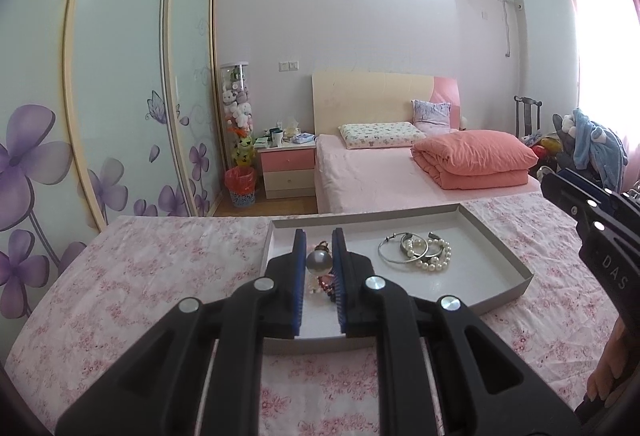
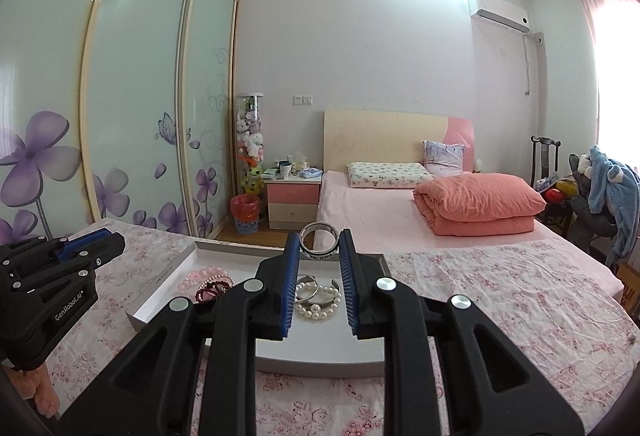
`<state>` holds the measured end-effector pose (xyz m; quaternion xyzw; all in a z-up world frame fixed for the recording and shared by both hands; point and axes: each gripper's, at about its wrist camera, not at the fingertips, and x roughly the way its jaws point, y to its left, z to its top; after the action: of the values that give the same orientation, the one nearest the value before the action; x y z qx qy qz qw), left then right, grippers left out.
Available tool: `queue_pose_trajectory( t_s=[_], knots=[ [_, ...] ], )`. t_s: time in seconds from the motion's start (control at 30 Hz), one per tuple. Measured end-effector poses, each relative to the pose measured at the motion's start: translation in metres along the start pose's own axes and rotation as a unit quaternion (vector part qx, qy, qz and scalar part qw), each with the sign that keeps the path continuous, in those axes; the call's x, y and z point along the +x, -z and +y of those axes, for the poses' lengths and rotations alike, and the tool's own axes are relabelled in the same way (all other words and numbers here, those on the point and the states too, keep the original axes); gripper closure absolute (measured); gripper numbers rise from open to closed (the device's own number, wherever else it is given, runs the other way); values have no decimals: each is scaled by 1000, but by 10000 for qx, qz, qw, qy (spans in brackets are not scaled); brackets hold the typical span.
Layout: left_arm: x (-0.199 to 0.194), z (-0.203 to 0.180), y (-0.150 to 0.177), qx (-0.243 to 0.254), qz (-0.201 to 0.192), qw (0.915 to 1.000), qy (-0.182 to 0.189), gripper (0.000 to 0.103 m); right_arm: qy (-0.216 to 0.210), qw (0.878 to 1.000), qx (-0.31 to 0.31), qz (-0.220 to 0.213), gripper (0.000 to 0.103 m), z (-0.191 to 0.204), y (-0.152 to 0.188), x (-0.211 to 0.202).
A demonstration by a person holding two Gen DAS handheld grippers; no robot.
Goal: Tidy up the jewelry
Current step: 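Carry the ring and pearl stud into the grey tray and open both tools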
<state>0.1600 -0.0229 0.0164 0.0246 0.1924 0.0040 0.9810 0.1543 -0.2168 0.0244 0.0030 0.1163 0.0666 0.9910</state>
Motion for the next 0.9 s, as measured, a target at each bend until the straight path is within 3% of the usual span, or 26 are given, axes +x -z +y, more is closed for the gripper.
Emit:
queue_pose_trajectory(
  t_s=[0.33, 0.67, 0.9],
  knots=[
    [23, 1, -4, -107, 131, 9998, 80, 89, -51, 9999, 88, 78, 82, 3, -5, 21],
    [90, 6, 1, -346, 794, 9961, 139, 89, -255, 9935, 483, 1004, 82, -8, 12, 93],
    [117, -1, 4, -307, 1050, 9936, 287, 89, -416, 9873, 642, 1394, 81, -7, 25, 115]
  ],
)
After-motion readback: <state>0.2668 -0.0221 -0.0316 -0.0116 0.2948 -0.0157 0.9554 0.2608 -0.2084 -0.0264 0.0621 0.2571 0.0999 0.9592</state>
